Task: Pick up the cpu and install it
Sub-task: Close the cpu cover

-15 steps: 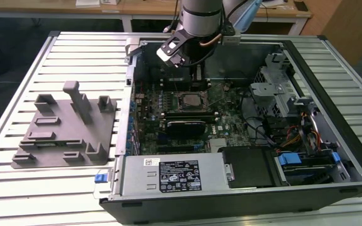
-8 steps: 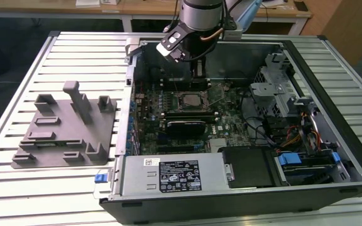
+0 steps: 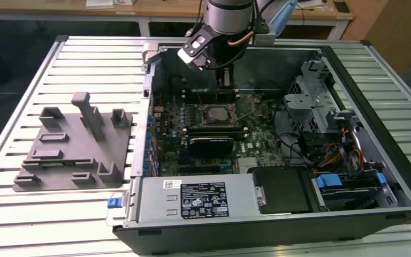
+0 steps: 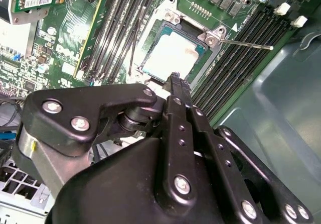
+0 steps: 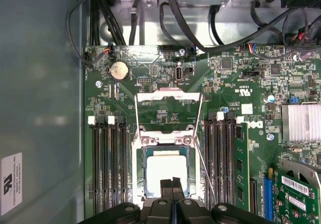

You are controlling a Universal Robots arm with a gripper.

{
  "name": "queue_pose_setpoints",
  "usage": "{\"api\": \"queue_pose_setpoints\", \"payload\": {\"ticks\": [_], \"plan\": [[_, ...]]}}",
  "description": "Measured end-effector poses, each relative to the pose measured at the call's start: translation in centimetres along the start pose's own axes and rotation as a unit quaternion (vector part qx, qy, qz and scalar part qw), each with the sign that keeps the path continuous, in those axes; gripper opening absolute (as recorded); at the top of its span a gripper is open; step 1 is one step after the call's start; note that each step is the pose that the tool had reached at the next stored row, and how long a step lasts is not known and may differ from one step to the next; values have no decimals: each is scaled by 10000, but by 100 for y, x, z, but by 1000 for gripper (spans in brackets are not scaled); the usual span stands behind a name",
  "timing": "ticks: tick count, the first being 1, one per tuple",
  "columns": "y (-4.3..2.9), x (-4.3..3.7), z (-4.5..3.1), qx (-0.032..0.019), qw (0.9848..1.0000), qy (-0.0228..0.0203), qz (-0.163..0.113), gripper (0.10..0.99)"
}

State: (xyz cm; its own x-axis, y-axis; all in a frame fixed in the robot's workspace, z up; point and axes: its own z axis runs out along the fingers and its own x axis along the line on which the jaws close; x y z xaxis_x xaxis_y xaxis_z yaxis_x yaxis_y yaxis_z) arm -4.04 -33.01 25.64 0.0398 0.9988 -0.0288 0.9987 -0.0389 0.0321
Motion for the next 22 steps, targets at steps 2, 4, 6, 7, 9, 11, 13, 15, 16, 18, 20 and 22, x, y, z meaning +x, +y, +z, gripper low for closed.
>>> {"api": "queue_pose_setpoints", "payload": {"ticks": [2,4,6,7,9,11,13,15,16,18,20,22], "plan": [[9,1,1,0,10000,1,0,110],[20,1,1,0,10000,1,0,110],[32,2,2,0,10000,1,0,110],[37,2,2,0,10000,1,0,110],[48,2,2,0,10000,1,0,110],[59,3,3,-1,10000,1,0,110],[72,3,3,-1,10000,1,0,110],[84,4,3,0,10000,1,0,110],[92,4,3,0,10000,1,0,110],[105,4,4,0,10000,1,0,110],[119,5,4,-1,10000,1,0,110],[133,6,5,0,10000,1,0,110]]}}
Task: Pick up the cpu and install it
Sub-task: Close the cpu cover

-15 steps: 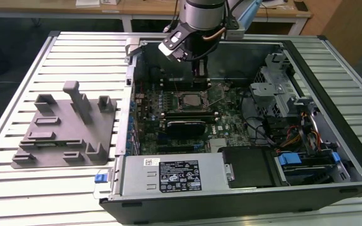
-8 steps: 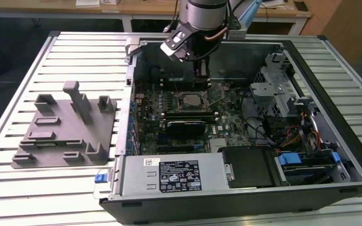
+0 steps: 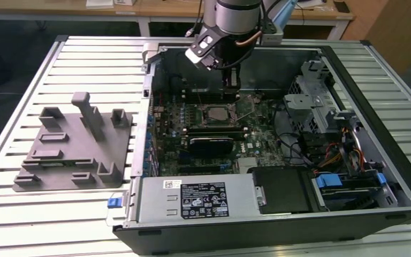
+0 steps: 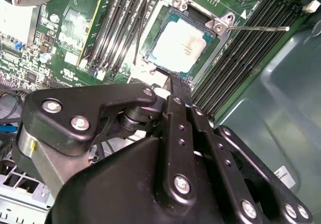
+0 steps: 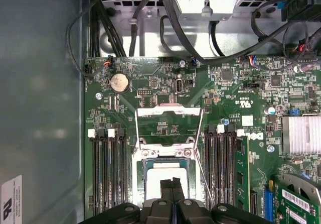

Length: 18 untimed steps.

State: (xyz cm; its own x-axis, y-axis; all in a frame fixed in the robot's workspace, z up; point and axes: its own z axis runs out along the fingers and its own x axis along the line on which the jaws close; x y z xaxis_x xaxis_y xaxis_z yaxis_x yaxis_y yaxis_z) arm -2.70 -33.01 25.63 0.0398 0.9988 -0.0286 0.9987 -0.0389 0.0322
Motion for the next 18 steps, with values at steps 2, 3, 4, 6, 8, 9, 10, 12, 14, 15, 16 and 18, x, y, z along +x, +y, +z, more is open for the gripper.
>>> {"api": "queue_pose_setpoints", "payload": {"ticks": [2,3,4,6,8,9,10,12,14,15,16,18], "plan": [[14,1,0,0,10000,0,0,110],[22,1,0,0,10000,0,0,110],[30,1,1,0,10000,0,0,110],[49,2,1,0,10000,0,0,110],[69,3,2,0,10000,0,0,110],[81,3,2,0,10000,0,0,110],[91,4,3,0,10000,0,0,110],[114,5,3,0,10000,0,0,110],[136,5,4,0,10000,0,0,110],[146,6,4,0,10000,0,0,110],[156,6,5,0,10000,0,0,110],[177,7,5,0,10000,0,0,110]]}}
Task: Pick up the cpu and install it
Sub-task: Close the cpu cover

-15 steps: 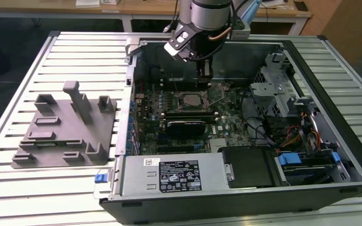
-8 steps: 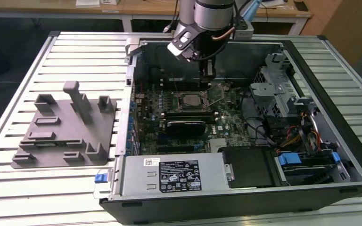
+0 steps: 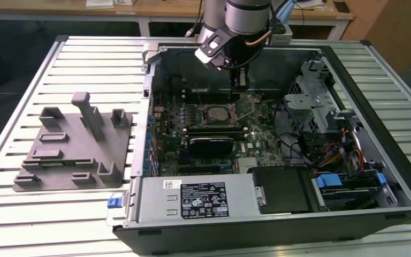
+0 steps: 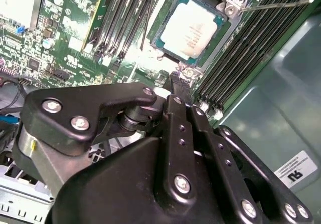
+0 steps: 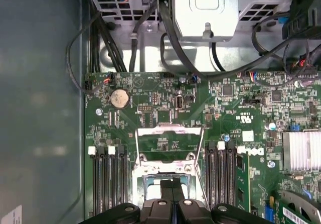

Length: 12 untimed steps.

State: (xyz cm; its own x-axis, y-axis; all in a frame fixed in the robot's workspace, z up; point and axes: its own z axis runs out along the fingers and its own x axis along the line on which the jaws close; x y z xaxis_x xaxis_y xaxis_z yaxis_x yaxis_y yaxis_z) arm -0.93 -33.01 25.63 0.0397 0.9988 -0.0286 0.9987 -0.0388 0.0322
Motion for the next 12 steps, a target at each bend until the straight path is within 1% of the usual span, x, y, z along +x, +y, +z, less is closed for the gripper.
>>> {"api": "queue_pose_setpoints", "payload": {"ticks": [8,12], "plan": [[89,4,3,0,10000,0,0,110],[150,6,4,0,10000,-1,1,110]]}}
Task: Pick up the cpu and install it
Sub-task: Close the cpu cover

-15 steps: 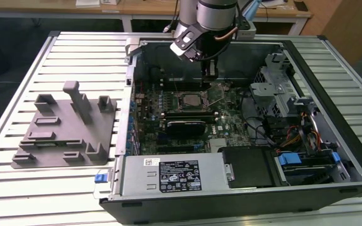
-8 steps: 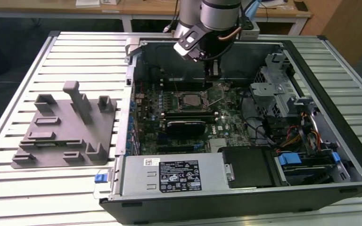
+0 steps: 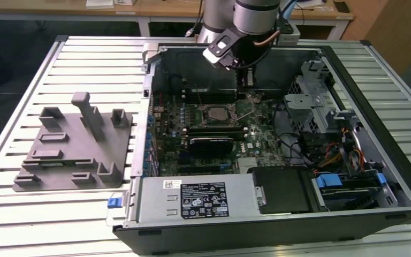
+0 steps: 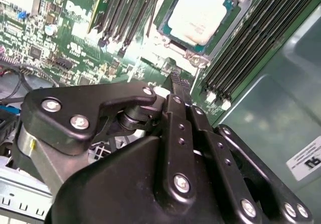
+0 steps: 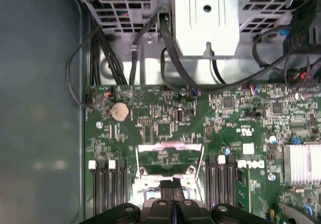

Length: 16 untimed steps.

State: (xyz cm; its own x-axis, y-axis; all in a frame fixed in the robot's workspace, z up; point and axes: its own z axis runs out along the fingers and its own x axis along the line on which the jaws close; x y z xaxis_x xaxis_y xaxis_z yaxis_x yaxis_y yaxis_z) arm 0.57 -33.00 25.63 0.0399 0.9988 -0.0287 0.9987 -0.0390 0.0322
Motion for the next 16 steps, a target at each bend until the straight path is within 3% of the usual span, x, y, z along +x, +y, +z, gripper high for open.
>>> {"api": "queue_pose_setpoints", "payload": {"ticks": [16], "plan": [[343,14,11,0,10000,0,-1,110]]}}
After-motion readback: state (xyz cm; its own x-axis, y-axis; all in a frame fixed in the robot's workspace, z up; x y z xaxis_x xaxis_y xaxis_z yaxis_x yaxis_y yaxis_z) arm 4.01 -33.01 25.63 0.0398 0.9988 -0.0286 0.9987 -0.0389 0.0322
